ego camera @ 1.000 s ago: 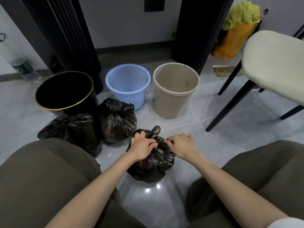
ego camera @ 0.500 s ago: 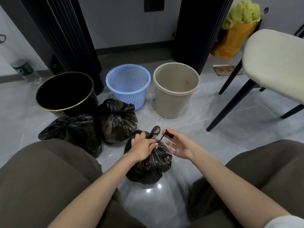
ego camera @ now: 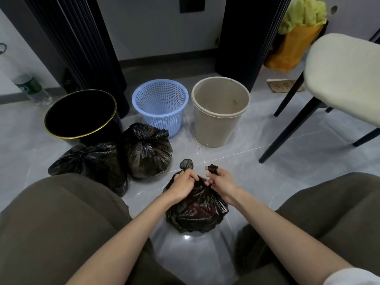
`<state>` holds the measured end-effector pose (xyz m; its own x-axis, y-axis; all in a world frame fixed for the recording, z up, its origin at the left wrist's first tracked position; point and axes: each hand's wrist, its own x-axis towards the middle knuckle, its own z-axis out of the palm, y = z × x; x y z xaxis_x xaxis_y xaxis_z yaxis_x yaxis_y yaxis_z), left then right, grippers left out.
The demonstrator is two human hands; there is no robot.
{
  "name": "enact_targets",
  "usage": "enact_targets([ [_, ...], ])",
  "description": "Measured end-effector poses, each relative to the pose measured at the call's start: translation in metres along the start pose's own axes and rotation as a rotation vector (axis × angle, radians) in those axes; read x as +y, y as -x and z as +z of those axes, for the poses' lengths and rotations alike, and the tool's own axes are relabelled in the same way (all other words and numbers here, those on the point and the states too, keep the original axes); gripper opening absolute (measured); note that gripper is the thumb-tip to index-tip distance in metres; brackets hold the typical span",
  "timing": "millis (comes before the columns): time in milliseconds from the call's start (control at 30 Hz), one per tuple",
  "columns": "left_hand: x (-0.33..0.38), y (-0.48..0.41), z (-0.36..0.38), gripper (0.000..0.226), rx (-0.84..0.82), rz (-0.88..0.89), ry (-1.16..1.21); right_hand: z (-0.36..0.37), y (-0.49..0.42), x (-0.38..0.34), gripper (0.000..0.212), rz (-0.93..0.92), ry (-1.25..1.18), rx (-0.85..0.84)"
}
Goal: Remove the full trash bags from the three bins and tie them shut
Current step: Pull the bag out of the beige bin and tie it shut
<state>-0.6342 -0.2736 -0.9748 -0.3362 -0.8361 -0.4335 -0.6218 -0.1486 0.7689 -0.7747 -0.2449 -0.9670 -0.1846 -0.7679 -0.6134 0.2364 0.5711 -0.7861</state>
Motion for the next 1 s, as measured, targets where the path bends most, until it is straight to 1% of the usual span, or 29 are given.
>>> enact_targets([
  [133,-0.003,-0.005,0.000,0.039,0.052,-0.037,0.161,-0.002,-0.002,0.004,0.039,-0.074,0.239,-0.026],
  [200,-0.005,-0.006,0.001,0.040,0.087,-0.022,0.223,-0.003,0.001,0.003,0.044,-0.069,0.264,-0.056],
  [267,-0.007,-0.004,0.001,0.043,0.116,0.011,0.235,-0.003,0.002,0.002,0.045,-0.067,0.299,-0.054],
  [333,-0.009,-0.002,-0.002,0.046,0.129,0.074,0.224,-0.002,0.003,-0.001,0.038,-0.089,0.326,-0.019],
  [400,-0.009,0.002,-0.005,0.058,0.161,0.096,0.207,-0.002,0.003,-0.001,0.026,-0.091,0.294,-0.007],
  [467,-0.006,0.002,-0.003,0.064,0.193,0.103,0.311,-0.004,0.000,0.000,0.018,-0.089,0.253,0.001],
  [500,-0.005,0.002,-0.002,0.062,0.207,0.086,0.403,-0.005,-0.001,0.001,0.014,-0.084,0.250,0.014],
  [533,-0.003,0.001,0.000,0.055,0.218,0.054,0.507,-0.007,-0.004,0.003,0.012,-0.075,0.252,0.024],
  [567,-0.003,-0.001,0.001,0.040,0.238,0.002,0.586,-0.009,-0.006,0.003,0.016,-0.065,0.262,0.036],
  [600,-0.002,-0.002,0.001,0.018,0.249,-0.049,0.607,-0.011,-0.008,0.004,0.027,-0.043,0.273,0.044],
  [633,-0.003,-0.006,0.002,0.020,0.269,-0.089,0.583,-0.013,-0.010,0.004,0.037,-0.019,0.277,0.048],
  [667,-0.005,-0.009,0.002,0.037,0.267,-0.114,0.532,-0.014,-0.011,0.004,0.041,-0.013,0.276,0.050],
  [700,-0.006,-0.010,0.003,0.044,0.228,-0.123,0.548,-0.015,-0.011,0.005,0.037,-0.039,0.295,0.057],
  [733,-0.006,-0.010,0.005,0.043,0.211,-0.135,0.579,-0.016,-0.011,0.007,0.028,-0.100,0.342,0.066],
  [833,-0.003,-0.011,0.009,0.024,0.165,-0.185,0.589,-0.014,-0.010,0.007,0.016,-0.269,0.482,0.051],
  [900,-0.002,-0.009,0.010,0.019,0.193,-0.197,0.606,-0.014,-0.007,0.004,0.011,-0.309,0.485,0.053],
  [967,-0.004,-0.008,0.010,0.011,0.206,-0.221,0.639,-0.014,-0.005,0.001,0.014,-0.316,0.448,0.057],
  [1000,-0.006,-0.007,0.009,0.008,0.178,-0.231,0.654,-0.014,-0.005,0.001,0.014,-0.309,0.410,0.050],
])
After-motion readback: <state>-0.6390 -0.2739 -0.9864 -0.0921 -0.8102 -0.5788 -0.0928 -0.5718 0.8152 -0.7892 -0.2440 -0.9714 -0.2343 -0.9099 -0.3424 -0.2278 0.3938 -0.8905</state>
